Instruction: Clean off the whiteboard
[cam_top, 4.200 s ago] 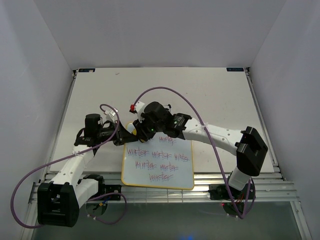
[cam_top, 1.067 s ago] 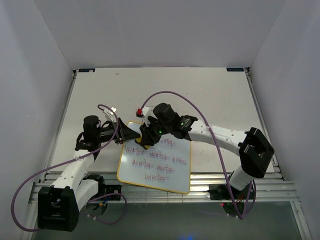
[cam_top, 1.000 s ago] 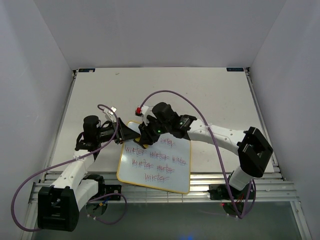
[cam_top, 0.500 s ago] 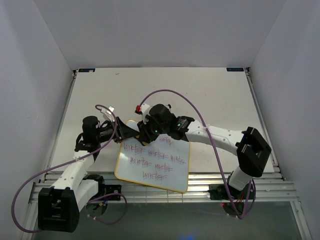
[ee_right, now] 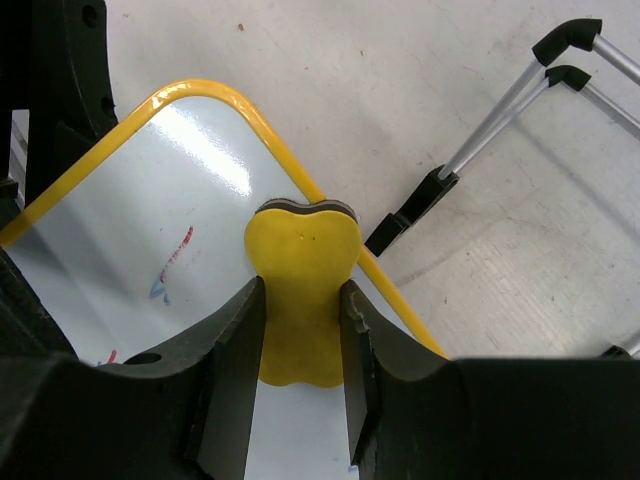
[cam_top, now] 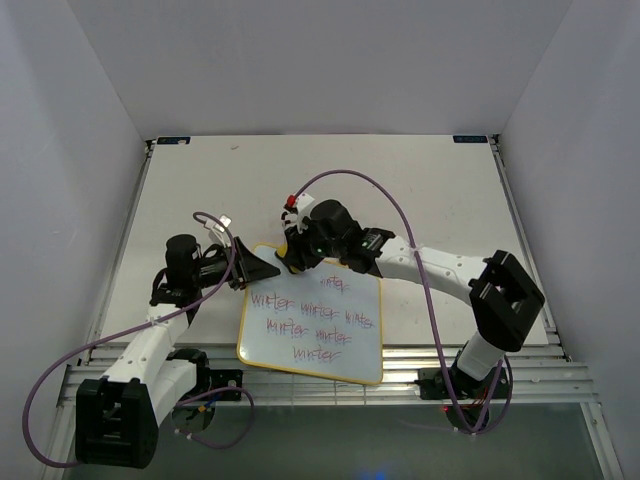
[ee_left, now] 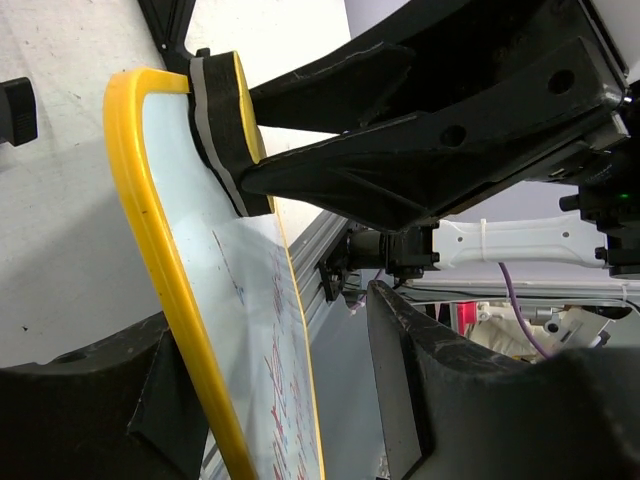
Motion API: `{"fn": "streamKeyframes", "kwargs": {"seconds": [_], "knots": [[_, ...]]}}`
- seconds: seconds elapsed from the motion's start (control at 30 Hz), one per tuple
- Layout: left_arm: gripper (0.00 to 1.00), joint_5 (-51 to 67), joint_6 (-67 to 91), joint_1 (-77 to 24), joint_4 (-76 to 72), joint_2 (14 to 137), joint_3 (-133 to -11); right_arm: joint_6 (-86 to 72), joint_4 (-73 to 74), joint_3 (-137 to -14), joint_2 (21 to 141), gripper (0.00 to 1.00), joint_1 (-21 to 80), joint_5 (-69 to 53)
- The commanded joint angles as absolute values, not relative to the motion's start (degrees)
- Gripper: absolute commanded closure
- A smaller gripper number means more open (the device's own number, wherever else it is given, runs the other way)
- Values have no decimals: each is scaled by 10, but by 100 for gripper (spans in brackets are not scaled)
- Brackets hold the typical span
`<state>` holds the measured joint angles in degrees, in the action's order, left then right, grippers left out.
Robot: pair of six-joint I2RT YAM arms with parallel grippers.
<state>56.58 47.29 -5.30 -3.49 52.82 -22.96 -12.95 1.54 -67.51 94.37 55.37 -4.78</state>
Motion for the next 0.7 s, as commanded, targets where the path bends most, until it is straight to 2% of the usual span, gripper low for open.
{"fn": "streamKeyframes", "kwargs": {"seconds": [0.0,0.17,0.67], "knots": [[35,618,483,-60,-77,505,-241,-97,17,-699,967,74,557,-93],[35,613,485,-60,-77,510,-248,-54,43,-727,977,75,576,-131],[35,606,486,-60,-78,516,-249,-3,105,-694,944,78,586,-176]]}}
